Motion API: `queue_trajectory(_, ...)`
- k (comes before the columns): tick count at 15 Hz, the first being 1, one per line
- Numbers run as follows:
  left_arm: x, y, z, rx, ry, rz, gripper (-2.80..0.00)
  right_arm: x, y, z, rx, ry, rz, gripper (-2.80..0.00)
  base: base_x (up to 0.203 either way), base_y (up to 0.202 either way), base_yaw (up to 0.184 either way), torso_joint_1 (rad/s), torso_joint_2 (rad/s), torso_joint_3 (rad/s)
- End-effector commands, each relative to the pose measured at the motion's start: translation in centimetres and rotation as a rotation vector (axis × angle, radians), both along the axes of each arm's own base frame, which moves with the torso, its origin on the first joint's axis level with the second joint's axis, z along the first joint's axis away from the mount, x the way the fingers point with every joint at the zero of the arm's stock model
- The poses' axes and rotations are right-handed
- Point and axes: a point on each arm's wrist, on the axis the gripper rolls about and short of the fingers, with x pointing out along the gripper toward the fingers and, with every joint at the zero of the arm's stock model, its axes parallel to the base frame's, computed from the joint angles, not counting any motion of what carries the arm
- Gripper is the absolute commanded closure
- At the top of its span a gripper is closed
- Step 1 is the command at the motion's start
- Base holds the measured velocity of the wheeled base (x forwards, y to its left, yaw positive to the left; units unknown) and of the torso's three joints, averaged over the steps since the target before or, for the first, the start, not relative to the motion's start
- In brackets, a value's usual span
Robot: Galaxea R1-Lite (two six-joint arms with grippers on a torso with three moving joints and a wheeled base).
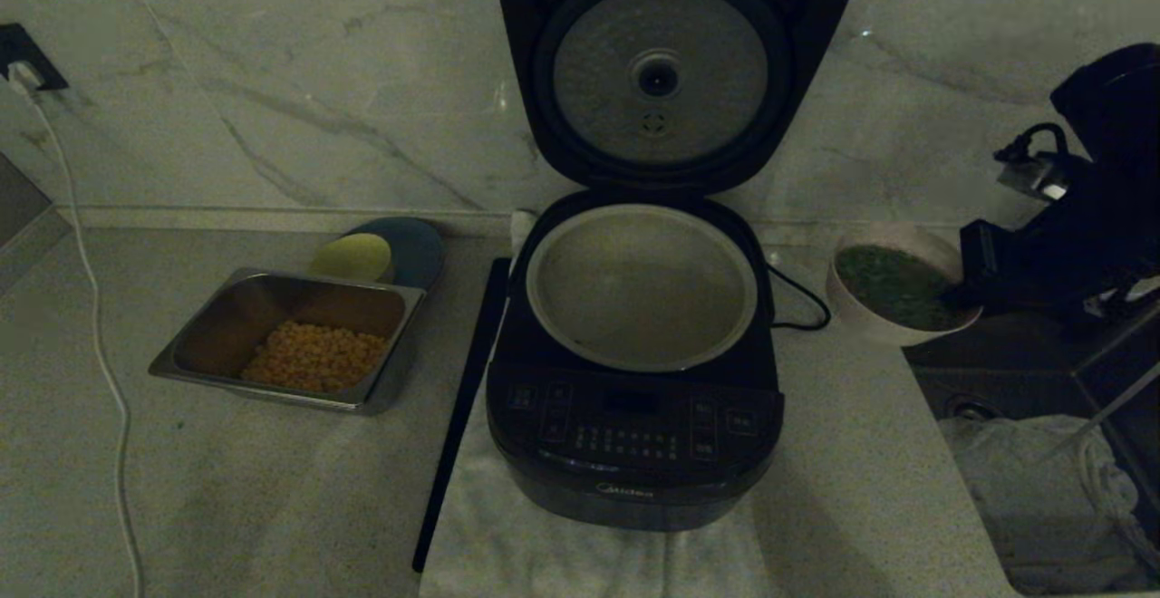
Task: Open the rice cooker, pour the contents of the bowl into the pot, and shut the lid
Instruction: Pour the water from the bowl into the rice cooker
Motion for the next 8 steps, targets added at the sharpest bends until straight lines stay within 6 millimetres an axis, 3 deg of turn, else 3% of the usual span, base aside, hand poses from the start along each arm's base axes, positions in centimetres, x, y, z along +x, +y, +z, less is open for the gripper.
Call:
queue_trajectory(1, 0.0, 0.0, 0.0, 0.000, 0.000, 0.000, 0.00, -0.1, 2.1, 1.6, 0.018, -0.035, 0.059, 0.00, 0.000, 0.000, 0.000, 0.000, 0.00, 0.000)
queue_trajectory(4, 0.0, 0.0, 0.0, 0.000, 0.000, 0.000, 0.00, 0.0, 4.3, 2.6, 0.030, -0.050, 0.121, 0.00, 0.000, 0.000, 0.000, 0.000, 0.00, 0.000)
queue_trajectory(8, 0.0, 0.0, 0.0, 0.000, 0.000, 0.000, 0.00, 0.2, 7.7, 2.2, -0.003, -0.080, 0.180, 0.00, 0.000, 0.000, 0.000, 0.000, 0.00, 0.000)
